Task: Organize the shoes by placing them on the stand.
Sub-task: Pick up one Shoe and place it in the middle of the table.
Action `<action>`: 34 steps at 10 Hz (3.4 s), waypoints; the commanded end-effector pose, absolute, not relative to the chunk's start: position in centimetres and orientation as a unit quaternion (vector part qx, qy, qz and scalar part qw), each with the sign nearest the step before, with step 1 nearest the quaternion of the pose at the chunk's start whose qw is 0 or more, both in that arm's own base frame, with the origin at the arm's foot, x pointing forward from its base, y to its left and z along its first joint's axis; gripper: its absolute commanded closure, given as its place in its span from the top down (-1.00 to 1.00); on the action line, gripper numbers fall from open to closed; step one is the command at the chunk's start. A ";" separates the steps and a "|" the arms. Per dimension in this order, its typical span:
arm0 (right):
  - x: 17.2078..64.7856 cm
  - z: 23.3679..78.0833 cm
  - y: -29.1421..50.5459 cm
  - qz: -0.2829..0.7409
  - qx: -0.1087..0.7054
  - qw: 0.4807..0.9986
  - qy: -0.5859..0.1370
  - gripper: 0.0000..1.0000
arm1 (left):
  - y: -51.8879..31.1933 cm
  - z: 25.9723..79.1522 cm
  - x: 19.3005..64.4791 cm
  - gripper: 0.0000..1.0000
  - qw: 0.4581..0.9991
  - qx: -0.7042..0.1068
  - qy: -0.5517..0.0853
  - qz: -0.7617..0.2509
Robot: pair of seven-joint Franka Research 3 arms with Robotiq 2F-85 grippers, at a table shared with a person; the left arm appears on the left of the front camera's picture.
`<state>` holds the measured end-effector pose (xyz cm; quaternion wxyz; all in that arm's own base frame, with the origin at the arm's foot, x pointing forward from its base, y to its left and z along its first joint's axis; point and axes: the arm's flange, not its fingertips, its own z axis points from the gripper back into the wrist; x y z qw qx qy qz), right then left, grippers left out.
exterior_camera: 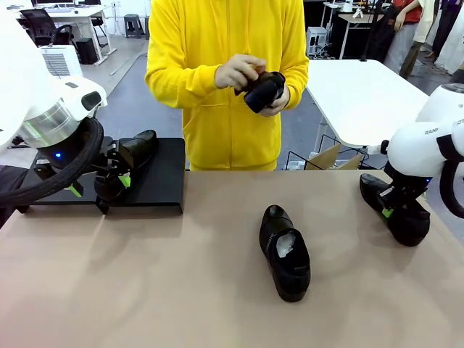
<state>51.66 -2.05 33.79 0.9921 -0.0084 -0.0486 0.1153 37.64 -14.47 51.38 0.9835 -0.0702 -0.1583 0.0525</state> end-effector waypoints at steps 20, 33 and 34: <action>35.6 51.8 15.2 0.037 -0.060 0.994 -0.082 -1.00 | -14.4 51.3 37.6 1.00 0.983 -0.079 -0.154 0.054; 29.7 53.1 43.5 -0.080 0.039 0.996 0.014 -1.00 | -14.4 51.3 37.6 1.00 0.983 -0.079 -0.154 0.054; 30.8 50.8 45.9 -0.091 0.026 0.995 0.004 -1.00 | -14.4 51.3 37.6 1.00 0.983 -0.079 -0.154 0.054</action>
